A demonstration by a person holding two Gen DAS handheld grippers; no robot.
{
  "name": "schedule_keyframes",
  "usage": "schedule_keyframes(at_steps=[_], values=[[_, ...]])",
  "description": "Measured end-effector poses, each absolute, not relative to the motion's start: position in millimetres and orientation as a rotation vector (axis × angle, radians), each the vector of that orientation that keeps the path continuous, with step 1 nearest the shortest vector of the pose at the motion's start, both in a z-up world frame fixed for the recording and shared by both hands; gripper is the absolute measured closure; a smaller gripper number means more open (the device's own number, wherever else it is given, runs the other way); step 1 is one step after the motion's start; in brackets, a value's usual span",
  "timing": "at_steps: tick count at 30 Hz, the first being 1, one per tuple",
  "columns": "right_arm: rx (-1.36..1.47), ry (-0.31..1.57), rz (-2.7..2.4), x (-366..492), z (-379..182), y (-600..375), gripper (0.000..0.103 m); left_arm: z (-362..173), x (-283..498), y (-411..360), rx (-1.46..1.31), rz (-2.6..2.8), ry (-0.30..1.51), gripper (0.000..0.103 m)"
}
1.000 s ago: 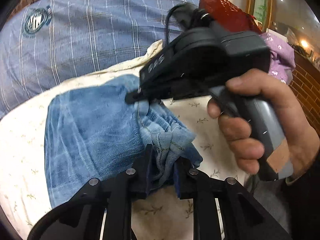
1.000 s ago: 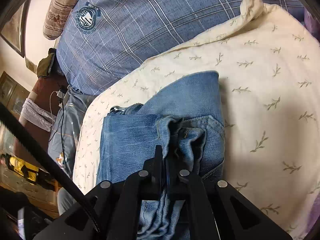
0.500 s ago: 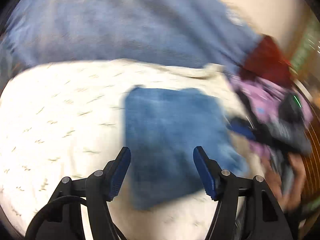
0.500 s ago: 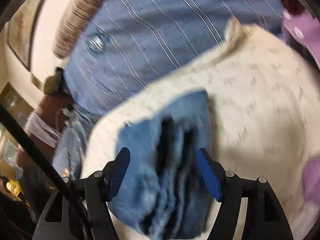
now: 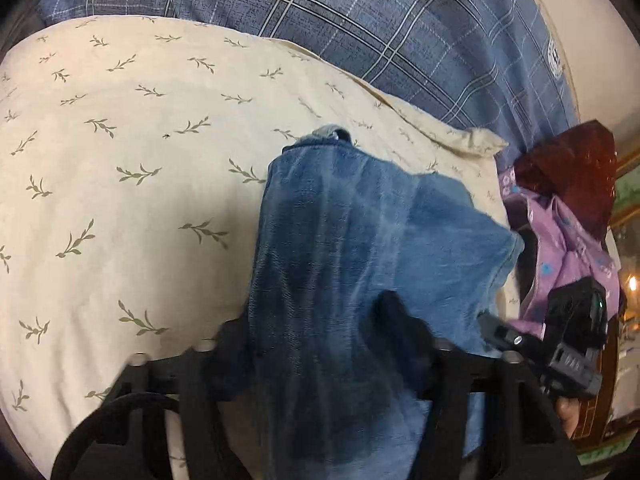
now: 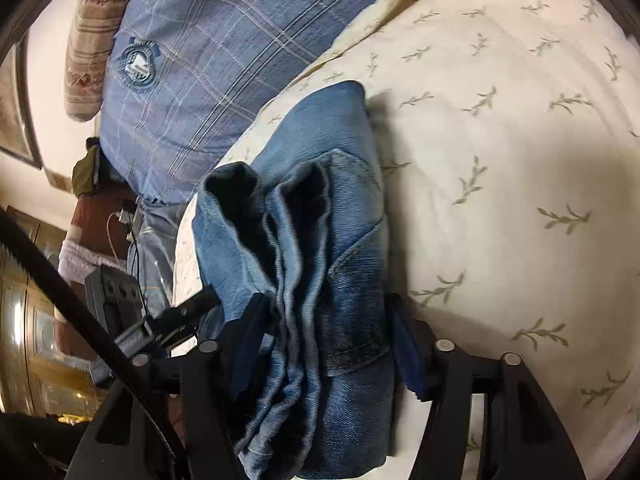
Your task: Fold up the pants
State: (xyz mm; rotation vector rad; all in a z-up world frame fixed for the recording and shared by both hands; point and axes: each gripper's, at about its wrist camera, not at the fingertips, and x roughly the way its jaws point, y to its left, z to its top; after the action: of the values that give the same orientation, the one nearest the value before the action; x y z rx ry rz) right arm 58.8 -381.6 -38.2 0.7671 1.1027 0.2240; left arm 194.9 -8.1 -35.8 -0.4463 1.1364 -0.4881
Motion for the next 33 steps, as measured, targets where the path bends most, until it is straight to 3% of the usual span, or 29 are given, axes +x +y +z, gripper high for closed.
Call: schedule_keyframes(at_steps=[2, 4, 9, 15, 18, 21, 23, 25, 30, 33], values=[[0.706, 1.074, 0.240, 57, -27, -372, 0.067, -29, 190, -3, -0.443, -0.492, 1.119, 0.082], [0.663, 1.051, 0.231, 54, -19, -365, 0.071, -19, 184, 2, -0.472, -0.524, 1.100, 0.089], [0.612, 0.978, 0.278, 60, 17, -330, 0.073, 20, 173, 51, -0.487, -0.542, 1.010, 0.090], [0.580, 0.987, 0.338, 128, 36, -276, 0.073, 45, 200, 116, -0.484, -0.483, 0.956, 0.089], [0.570, 0.981, 0.349, 159, 29, -257, 0.073, 38, 219, 138, -0.501, -0.467, 0.937, 0.089], [0.597, 0.985, 0.338, 173, -5, -251, 0.072, -10, 240, 144, -0.542, -0.451, 0.975, 0.087], [0.600, 1.048, 0.302, 182, -39, -250, 0.064, -37, 251, 134, -0.516, -0.372, 1.059, 0.080], [0.658, 1.029, 0.336, 184, -46, -257, 0.060, -31, 252, 122, -0.444, -0.365, 1.017, 0.079], [0.702, 1.027, 0.332, 179, -41, -267, 0.051, -27, 243, 122, -0.422, -0.370, 1.048, 0.063], [0.704, 0.982, 0.305, 165, -22, -274, 0.036, -20, 235, 137, -0.442, -0.328, 1.061, 0.057]])
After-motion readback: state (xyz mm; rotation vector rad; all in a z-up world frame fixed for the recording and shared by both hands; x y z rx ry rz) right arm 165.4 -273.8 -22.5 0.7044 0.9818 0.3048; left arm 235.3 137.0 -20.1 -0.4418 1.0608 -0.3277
